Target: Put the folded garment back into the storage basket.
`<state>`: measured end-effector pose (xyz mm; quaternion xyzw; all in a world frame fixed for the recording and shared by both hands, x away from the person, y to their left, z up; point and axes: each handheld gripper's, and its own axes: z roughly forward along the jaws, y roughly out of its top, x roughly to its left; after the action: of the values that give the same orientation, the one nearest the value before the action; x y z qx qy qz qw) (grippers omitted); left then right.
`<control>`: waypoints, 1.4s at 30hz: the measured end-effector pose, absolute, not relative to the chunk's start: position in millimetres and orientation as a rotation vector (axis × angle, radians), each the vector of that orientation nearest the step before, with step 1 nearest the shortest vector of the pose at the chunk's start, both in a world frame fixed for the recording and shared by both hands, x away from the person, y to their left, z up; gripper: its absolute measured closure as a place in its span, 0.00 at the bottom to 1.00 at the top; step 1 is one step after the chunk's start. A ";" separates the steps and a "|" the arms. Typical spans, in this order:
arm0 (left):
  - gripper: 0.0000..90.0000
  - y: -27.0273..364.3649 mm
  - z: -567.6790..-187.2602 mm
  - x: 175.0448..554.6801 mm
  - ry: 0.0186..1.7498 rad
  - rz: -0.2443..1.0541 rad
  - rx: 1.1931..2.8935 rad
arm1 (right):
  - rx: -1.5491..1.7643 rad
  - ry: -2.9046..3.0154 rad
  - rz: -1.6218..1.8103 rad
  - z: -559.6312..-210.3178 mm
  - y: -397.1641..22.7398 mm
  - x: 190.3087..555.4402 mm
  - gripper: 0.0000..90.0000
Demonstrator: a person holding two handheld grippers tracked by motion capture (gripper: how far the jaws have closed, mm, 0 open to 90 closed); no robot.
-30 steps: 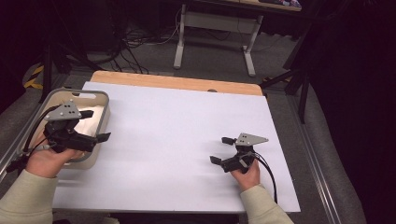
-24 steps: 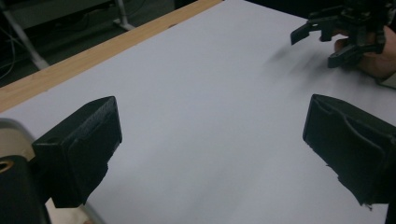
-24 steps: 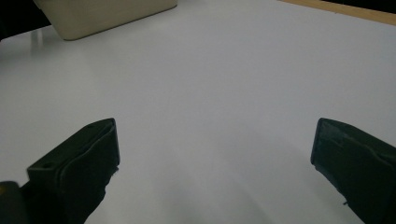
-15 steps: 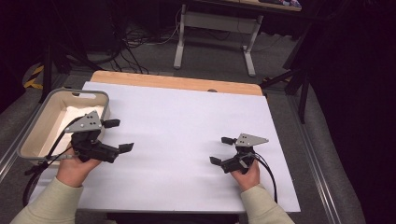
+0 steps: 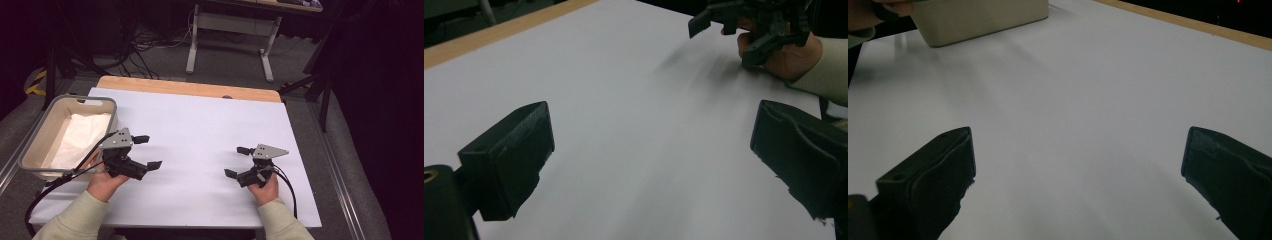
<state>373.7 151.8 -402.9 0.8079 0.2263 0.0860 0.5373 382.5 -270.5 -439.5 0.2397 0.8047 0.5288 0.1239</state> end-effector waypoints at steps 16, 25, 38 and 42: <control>0.02 126.7 -444.1 384.2 0.538 0.143 1.904 | 0.629 2.347 1.558 -436.2 -266.3 372.7 0.01; 0.00 120.0 -462.6 392.3 0.595 0.142 1.961 | 0.609 2.376 1.563 -437.3 -263.4 369.9 0.01; 0.00 120.4 -459.4 389.9 0.565 0.210 1.965 | 0.618 2.379 1.569 -437.8 -264.6 371.6 0.01; 0.00 120.0 -458.1 387.8 0.549 0.228 1.966 | 0.615 2.380 1.570 -437.8 -264.4 371.5 0.01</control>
<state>387.8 120.0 -458.1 0.8191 0.2288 0.0952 0.5173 371.5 -264.4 -437.8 0.2095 0.8107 0.5351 0.1122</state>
